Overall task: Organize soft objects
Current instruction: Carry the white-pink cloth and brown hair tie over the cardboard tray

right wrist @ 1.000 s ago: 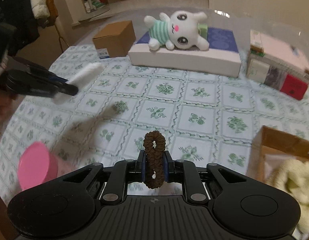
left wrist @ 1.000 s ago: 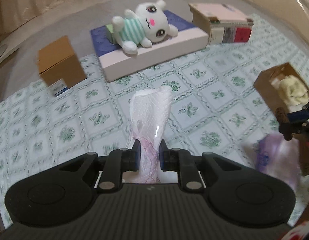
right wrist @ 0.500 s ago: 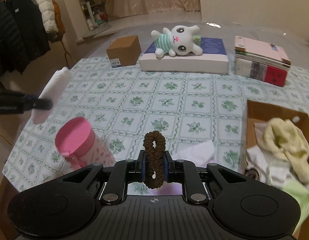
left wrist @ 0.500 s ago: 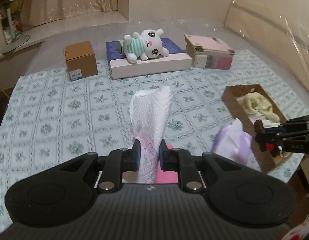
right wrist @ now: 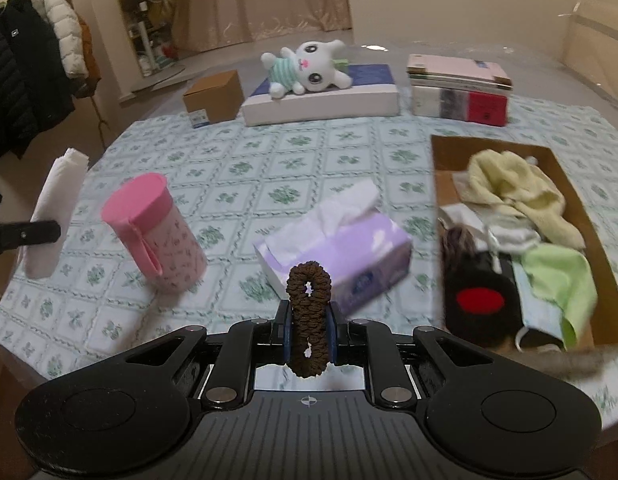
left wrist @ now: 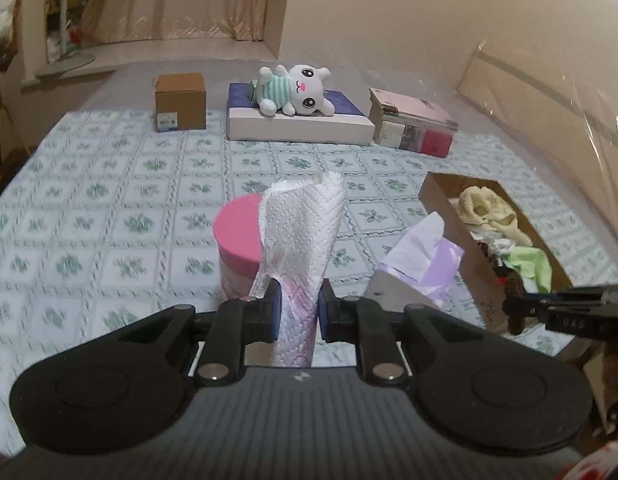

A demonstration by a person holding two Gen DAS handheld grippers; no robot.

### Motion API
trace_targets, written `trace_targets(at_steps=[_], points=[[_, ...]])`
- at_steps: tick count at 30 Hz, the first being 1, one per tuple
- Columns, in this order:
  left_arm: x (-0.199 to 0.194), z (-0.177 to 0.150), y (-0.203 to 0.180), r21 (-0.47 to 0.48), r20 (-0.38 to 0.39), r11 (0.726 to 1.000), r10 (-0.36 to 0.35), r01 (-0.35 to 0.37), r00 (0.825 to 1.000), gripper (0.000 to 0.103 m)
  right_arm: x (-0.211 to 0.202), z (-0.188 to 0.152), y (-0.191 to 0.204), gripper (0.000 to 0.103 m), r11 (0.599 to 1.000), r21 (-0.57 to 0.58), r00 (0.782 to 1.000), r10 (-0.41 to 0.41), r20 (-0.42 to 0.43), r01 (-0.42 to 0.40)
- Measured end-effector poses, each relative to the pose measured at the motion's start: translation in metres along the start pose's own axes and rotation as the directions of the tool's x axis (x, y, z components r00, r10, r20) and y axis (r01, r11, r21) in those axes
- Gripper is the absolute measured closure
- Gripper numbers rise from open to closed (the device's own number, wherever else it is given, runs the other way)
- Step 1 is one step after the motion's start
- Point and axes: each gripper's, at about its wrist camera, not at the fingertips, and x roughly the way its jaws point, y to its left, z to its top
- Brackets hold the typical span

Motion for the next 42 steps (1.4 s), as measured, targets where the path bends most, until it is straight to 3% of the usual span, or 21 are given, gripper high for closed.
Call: trace_targets(at_steps=[10,19,28,42], points=[[-0.006,-0.043,-0.041,-0.006,-0.009,1.0,-0.022,0.021,1.0,0.087,-0.028,-0.032,-0.01,0.086,0.999,0.013,0.998,-0.044,0.046,0.044],[0.013,-0.062,-0.102,0.049,-0.06,0.99,-0.126,0.129,0.99,0.087,-0.055,-0.048,-0.042,0.086,0.991,0.083,0.991,-0.108,0.081,0.101],[0.045,-0.059,-0.162,0.08,-0.114,0.968,-0.229,0.239,0.967,0.087,-0.079,-0.055,-0.088,0.086,0.972,0.164,0.977,-0.187,0.102,0.168],[0.097,-0.031,-0.234,0.092,-0.14,0.946,-0.297,0.311,0.945,0.087,-0.08,-0.044,-0.139,0.086,0.957,0.219,0.97,-0.217,0.113,0.188]])
